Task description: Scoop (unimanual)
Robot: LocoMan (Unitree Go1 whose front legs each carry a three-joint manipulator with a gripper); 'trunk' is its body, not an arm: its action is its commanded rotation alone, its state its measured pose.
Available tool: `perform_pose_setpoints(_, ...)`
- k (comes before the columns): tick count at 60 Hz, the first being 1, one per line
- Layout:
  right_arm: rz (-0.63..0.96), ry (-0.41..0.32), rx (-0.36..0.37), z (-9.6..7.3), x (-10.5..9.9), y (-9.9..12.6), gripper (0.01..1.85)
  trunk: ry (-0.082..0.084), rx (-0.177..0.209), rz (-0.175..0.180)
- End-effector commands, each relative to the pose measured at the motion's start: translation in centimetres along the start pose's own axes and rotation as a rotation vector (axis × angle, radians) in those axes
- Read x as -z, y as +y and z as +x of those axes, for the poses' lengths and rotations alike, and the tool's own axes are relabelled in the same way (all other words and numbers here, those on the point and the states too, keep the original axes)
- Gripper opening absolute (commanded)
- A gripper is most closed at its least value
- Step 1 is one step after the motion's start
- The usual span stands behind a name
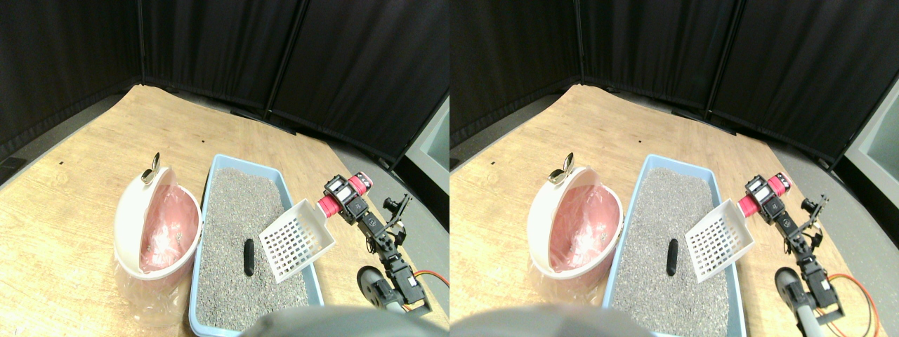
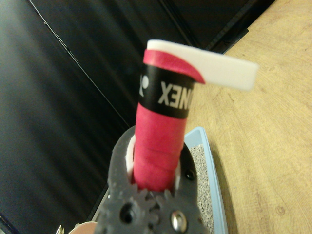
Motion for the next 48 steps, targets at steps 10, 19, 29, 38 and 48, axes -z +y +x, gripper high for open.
perform_pose_setpoints(10, -0.020, 0.001, 0.005, -0.2, -0.5, 1.3, 0.06, 0.023, -0.032, -0.039)
perform_pose_setpoints(19, -0.009, 0.013, -0.068, -0.1, -0.5, 3.1, 0.06, 0.027, -0.049, -0.053)
perform_pose_setpoints(29, 0.045, 0.035, -0.106, -0.1, -0.3, 5.5, 0.06, 0.036, -0.068, -0.064)
perform_pose_setpoints(38, 0.067, 0.045, -0.133, 0.1, -0.1, 7.3, 0.06, 0.043, -0.086, -0.070)
perform_pose_setpoints(48, 0.128, 0.024, -0.182, 0.2, 0.3, 9.5, 0.06, 0.049, -0.102, -0.081)
